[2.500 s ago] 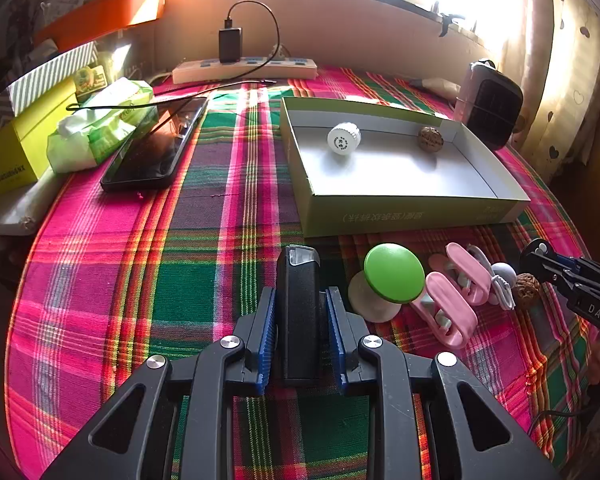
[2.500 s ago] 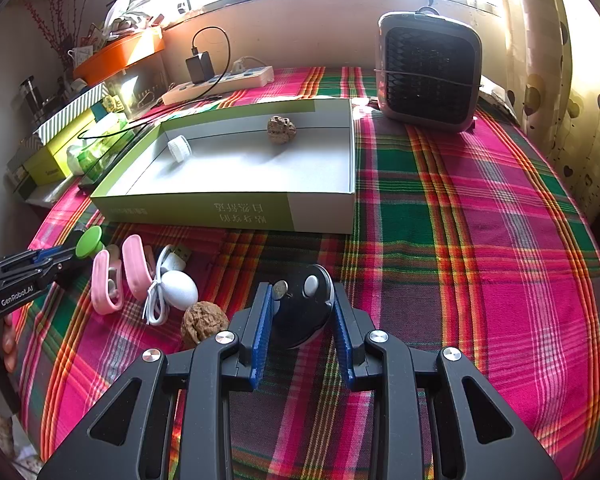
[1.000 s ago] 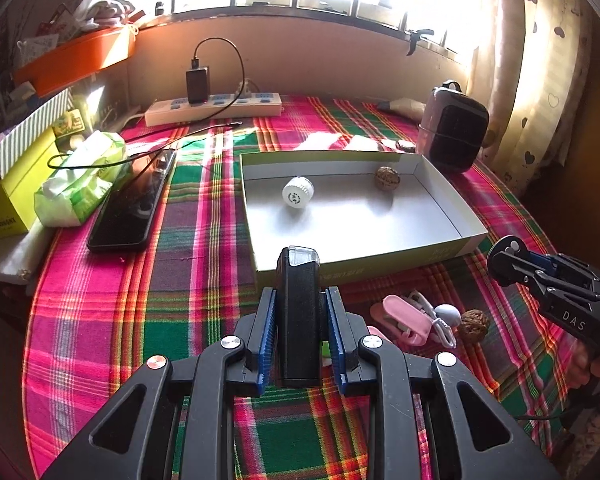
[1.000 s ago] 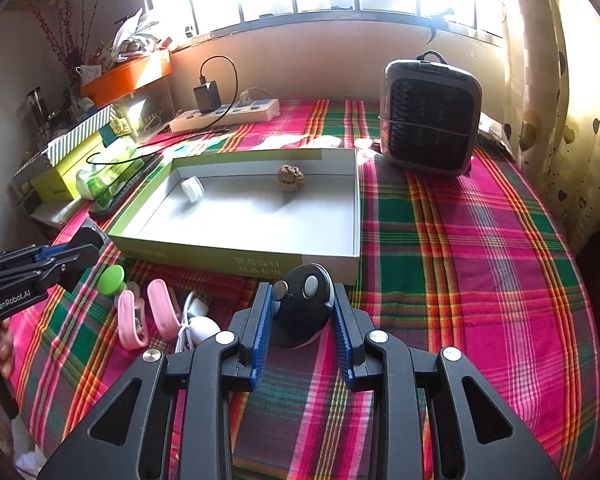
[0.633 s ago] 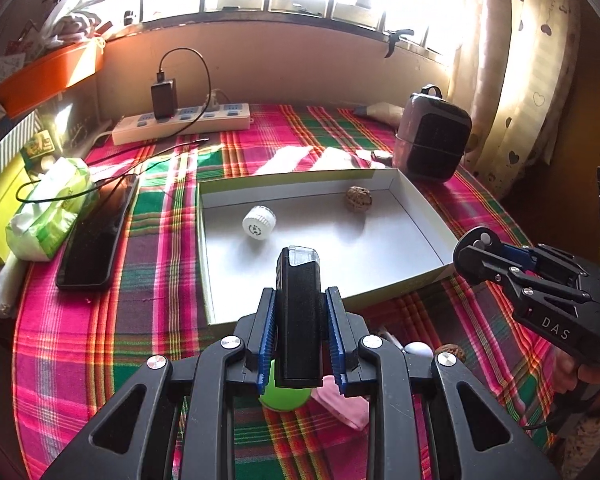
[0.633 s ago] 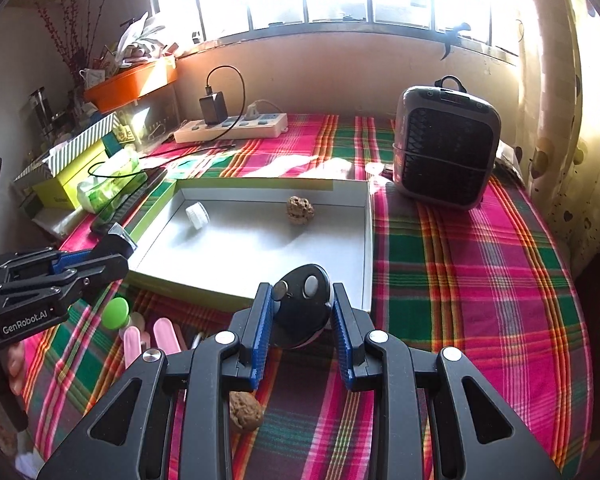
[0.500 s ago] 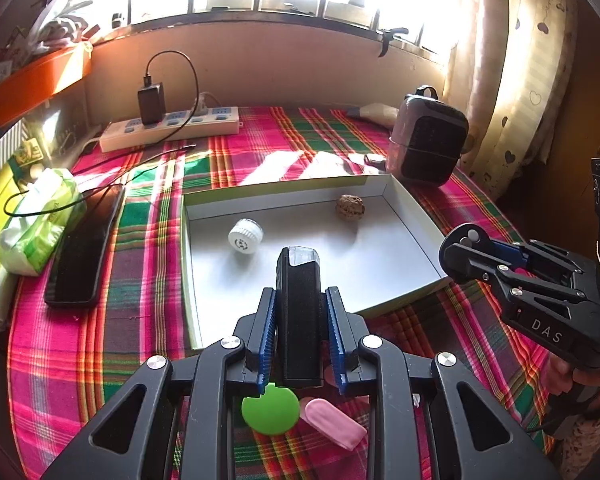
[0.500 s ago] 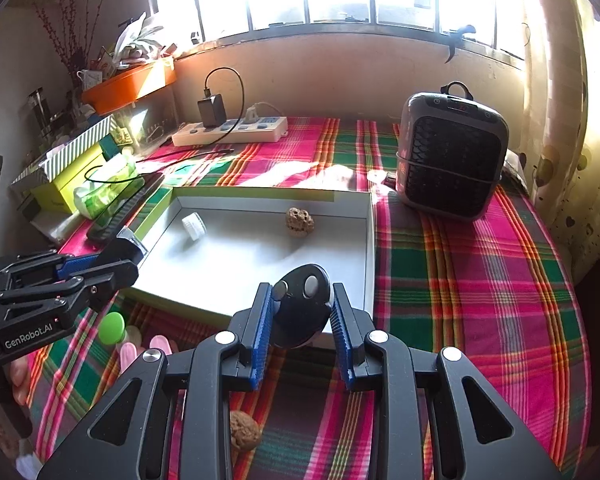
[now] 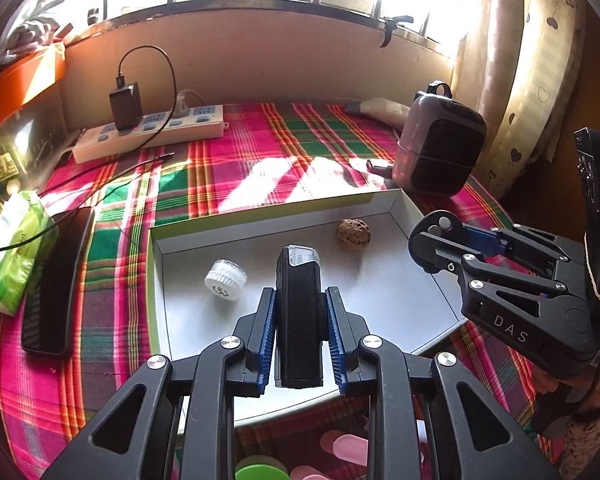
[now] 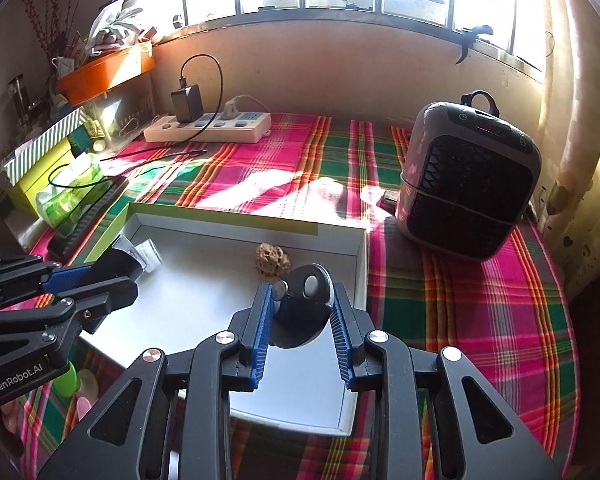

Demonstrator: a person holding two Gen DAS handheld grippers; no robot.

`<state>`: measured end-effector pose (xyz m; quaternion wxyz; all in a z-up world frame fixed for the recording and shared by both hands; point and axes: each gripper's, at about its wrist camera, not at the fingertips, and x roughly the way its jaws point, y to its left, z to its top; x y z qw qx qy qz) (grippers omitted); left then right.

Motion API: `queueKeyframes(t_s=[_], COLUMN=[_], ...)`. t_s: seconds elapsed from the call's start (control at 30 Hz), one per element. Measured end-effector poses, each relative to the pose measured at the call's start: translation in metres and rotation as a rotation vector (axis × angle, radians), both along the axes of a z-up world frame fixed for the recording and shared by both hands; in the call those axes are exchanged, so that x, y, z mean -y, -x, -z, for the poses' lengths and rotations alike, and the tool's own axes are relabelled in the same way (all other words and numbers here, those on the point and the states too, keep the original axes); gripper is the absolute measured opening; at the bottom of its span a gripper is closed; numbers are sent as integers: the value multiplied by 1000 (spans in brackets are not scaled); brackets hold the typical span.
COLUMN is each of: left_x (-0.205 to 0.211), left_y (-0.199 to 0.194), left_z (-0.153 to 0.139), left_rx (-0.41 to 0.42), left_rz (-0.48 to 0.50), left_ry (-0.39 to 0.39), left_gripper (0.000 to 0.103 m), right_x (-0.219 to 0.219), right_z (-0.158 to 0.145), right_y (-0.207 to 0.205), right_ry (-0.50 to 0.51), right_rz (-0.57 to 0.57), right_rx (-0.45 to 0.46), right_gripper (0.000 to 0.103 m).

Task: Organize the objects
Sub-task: 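Lower the black device into the box and open the left tool while the right holds the disc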

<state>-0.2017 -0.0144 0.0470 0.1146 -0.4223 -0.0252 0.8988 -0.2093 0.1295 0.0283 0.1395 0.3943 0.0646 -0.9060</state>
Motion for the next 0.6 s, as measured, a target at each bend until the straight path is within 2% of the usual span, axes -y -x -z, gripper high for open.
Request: queueKeyframes(t_s=[0.6], left_x=[-3], left_y=[44], left_z=[26], left_rx=[70], left_rz=[-18], left_ry=[23], left_gripper=[22], right_x=[13], right_z=[21], right_y=[37], right_ry=[-49], right_rz=[7], right_rx=[42], right_gripper=[30])
